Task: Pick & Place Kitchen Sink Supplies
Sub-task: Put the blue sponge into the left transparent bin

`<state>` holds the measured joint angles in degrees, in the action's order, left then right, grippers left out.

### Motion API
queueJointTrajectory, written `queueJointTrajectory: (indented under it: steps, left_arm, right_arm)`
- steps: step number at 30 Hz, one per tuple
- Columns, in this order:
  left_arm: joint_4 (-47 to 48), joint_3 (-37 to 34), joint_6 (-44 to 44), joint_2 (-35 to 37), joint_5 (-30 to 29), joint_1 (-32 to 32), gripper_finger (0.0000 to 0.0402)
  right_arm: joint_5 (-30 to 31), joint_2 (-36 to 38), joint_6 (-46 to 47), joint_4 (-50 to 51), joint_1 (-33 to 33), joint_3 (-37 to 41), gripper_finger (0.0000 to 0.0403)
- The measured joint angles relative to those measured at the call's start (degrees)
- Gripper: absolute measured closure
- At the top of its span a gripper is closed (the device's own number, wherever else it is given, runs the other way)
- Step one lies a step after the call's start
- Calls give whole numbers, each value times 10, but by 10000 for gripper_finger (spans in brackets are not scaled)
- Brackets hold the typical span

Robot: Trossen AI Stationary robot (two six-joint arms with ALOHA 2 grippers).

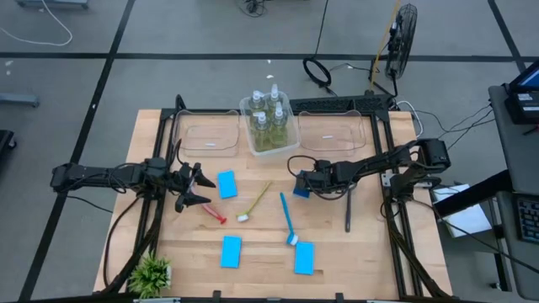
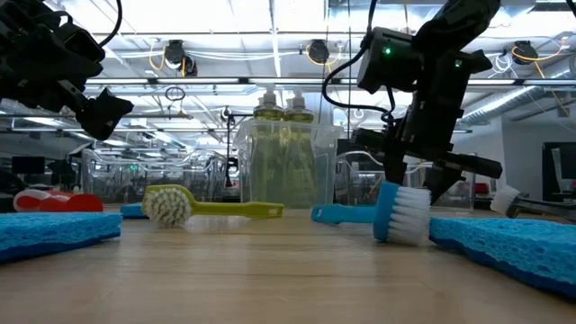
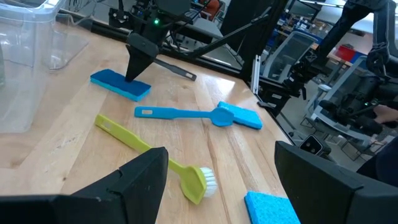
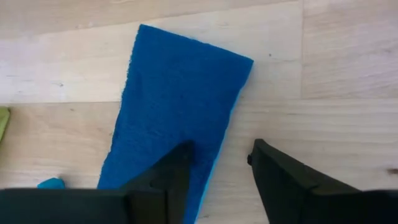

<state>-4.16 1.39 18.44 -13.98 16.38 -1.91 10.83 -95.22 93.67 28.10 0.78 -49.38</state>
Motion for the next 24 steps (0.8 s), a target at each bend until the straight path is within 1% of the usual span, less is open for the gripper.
queueJointTrajectory:
  steps: [4,10,16,20,22,24]
  left_arm:
    - [0,0,0,0,0,0,105]
    - [0,0,0,0,0,0,105]
    - [0,0,0,0,0,0,105]
    - [0,0,0,0,0,0,105]
    - [0,0,0,0,0,0,105]
    - [0,0,0,0,0,0,105]
  right_arm:
    - [-18,0,2,2,0,14,292]
    - [-28,2,4,1,0,31,343]
    - [-33,2,-1,2,0,33,394]
    - [-53,3,-16,1,0,33,399]
    - [-70,11,-25,1,1,33,401]
    - [-74,22,-29,-4,1,33,402]
